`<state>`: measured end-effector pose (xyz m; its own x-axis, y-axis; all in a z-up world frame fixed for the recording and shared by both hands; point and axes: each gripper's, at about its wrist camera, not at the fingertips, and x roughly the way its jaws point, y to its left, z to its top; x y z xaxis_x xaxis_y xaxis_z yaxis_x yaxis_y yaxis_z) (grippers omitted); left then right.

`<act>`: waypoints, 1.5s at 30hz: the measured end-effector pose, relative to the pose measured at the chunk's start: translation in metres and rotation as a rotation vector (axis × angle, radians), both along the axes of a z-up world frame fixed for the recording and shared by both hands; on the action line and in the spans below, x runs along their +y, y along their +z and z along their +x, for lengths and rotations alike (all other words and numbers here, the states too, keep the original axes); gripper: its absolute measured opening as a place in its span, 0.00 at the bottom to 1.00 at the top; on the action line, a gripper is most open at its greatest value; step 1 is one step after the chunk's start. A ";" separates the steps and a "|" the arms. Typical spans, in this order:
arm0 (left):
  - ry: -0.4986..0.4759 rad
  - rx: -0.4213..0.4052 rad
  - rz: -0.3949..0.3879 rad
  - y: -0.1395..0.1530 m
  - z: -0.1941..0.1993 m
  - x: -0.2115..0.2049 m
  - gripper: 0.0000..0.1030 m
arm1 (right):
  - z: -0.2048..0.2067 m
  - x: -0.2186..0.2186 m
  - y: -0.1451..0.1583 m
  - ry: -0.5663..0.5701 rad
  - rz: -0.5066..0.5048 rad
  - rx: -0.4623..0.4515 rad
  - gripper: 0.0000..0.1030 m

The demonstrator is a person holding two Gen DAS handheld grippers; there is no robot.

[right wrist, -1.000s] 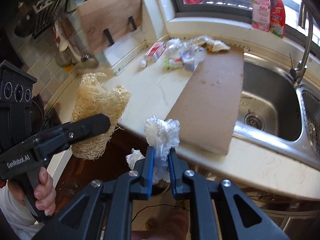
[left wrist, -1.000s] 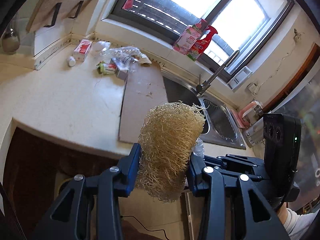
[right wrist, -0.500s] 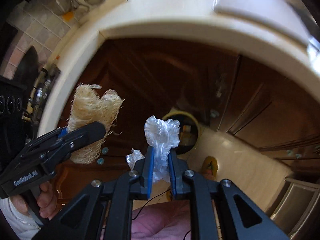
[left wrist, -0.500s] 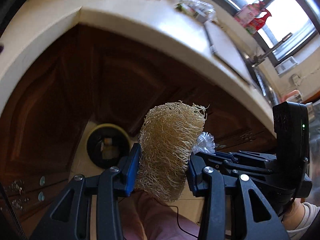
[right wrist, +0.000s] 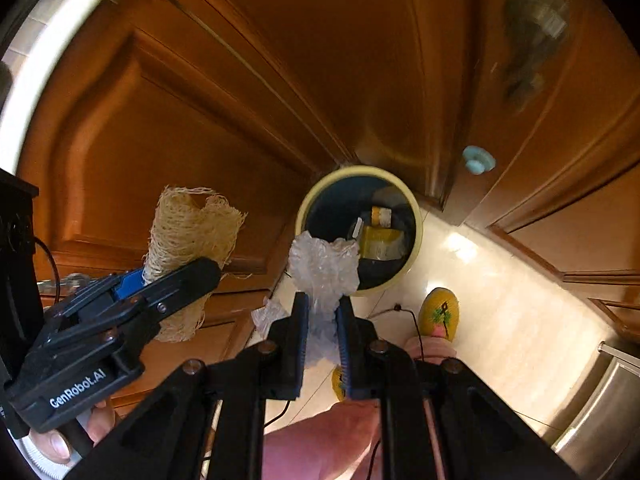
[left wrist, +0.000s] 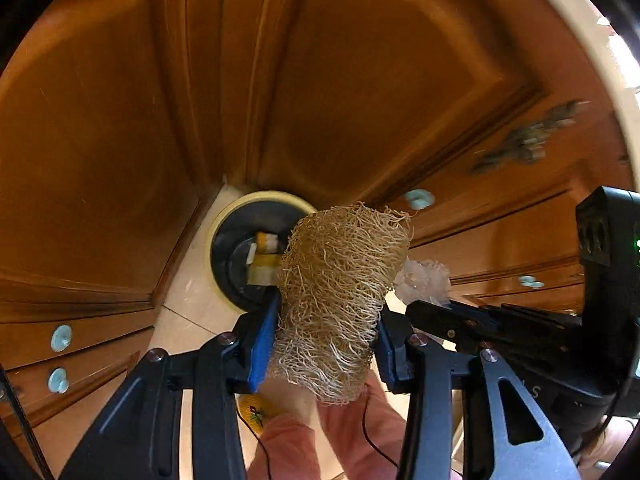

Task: Collect trash
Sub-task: 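Open the left tool and right tool to drop loofah and bag into the bin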

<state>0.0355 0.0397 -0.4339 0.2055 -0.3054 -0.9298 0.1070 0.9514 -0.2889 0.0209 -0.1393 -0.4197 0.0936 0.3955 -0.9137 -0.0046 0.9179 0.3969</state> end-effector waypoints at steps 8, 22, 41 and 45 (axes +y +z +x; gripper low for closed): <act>0.005 0.044 0.086 -0.099 0.019 0.007 0.42 | 0.033 0.015 -0.085 0.019 -0.011 0.040 0.13; 0.012 0.031 0.087 -0.168 0.032 0.023 0.65 | 0.066 0.025 -0.184 0.013 -0.025 0.073 0.30; 0.110 0.024 0.076 -0.092 0.003 0.040 0.66 | 0.041 0.029 -0.128 0.015 0.033 0.059 0.41; 0.129 0.018 0.060 -0.049 -0.006 0.043 0.66 | 0.026 0.023 -0.084 0.022 0.026 0.051 0.41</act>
<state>0.0294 0.0827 -0.4831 0.2226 -0.2215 -0.9494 -0.0223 0.9724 -0.2321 0.0471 -0.1167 -0.5035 0.0383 0.4204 -0.9065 -0.0037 0.9073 0.4205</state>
